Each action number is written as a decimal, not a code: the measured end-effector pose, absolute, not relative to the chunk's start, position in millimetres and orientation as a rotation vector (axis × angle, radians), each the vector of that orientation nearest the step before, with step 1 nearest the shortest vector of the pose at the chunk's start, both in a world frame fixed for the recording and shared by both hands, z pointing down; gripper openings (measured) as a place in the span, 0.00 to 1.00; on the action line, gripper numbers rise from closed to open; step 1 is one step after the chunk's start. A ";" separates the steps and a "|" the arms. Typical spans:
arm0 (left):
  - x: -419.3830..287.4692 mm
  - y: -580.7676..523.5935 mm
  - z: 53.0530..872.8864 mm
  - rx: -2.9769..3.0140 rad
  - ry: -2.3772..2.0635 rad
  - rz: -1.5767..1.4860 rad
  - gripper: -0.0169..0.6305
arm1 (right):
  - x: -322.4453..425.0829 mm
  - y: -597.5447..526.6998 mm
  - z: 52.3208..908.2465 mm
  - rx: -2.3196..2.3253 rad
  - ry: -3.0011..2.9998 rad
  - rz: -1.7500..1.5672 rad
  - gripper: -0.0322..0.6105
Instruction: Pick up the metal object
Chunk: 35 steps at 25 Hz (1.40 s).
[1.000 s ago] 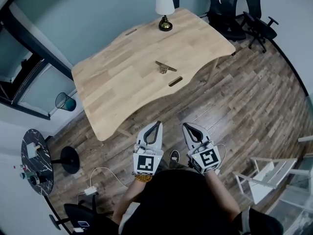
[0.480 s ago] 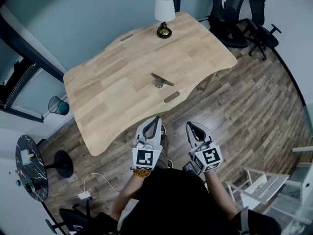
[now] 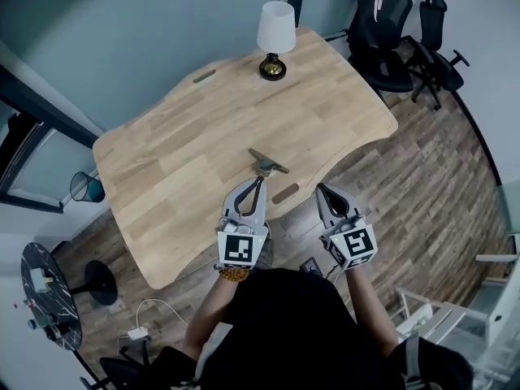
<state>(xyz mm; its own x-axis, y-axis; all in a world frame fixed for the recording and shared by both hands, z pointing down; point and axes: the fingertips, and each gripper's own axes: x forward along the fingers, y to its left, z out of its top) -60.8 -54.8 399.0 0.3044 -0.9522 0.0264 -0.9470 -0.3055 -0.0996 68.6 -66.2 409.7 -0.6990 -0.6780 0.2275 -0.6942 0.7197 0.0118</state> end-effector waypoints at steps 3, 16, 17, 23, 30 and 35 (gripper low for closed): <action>-80.0 -79.4 408.6 -2.487 1.837 -0.130 0.05 | 55.0 -97.8 410.8 1.058 -2.650 0.093 0.05; -106.5 -159.5 465.6 -2.498 1.895 -0.336 0.06 | 61.4 -218.2 433.5 1.011 -2.701 0.026 0.05; -106.9 -163.9 470.9 -2.501 1.908 -0.353 0.06 | 62.5 -226.9 432.1 1.017 -2.707 0.021 0.05; -100.9 -176.5 509.9 -2.557 1.936 -0.461 0.06 | 67.5 -253.6 439.1 1.036 -2.710 0.075 0.05; -93.9 -172.9 565.7 -2.638 1.908 -0.599 0.06 | 75.2 -257.1 451.0 1.023 -2.696 0.084 0.05; -94.7 -169.5 604.7 -2.702 1.904 -0.693 0.20 | 77.4 -256.6 454.4 1.042 -2.696 0.109 0.05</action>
<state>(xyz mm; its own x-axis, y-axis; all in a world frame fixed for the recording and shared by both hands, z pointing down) -94.7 -169.5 604.7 0.2903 -0.8415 0.4557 -0.9375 -0.3457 -0.0411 77.4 -256.6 454.4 -0.7134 -0.6521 0.2566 -0.6707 0.7415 0.0197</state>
